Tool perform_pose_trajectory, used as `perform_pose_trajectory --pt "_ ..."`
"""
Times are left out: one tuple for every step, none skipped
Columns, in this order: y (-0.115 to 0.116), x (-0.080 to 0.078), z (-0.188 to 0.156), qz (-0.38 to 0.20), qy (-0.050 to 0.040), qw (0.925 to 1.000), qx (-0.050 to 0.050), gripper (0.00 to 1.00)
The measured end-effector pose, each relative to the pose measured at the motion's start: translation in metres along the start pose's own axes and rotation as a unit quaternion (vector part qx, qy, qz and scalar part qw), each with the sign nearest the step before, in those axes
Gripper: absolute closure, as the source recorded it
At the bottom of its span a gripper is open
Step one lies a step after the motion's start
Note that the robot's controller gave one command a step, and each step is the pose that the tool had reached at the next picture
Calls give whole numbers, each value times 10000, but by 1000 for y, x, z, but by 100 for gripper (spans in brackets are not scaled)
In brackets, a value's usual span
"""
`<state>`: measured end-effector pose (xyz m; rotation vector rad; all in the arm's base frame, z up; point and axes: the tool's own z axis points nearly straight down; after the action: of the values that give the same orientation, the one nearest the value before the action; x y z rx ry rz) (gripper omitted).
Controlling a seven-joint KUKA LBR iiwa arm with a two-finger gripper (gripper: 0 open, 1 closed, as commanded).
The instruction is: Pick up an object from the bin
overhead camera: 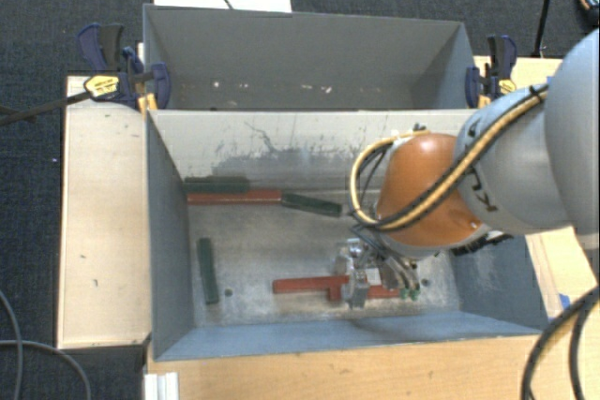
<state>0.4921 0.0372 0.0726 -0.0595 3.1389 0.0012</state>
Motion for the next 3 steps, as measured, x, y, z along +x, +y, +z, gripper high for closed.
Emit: perform_pose_trajectory --pt "14 -6 -130 18 -44 10000 -4 100" --pt "13 -5 -125 15 -2 10000 1 0" --pt "34 13 5 388 -1 9992 -3 0"
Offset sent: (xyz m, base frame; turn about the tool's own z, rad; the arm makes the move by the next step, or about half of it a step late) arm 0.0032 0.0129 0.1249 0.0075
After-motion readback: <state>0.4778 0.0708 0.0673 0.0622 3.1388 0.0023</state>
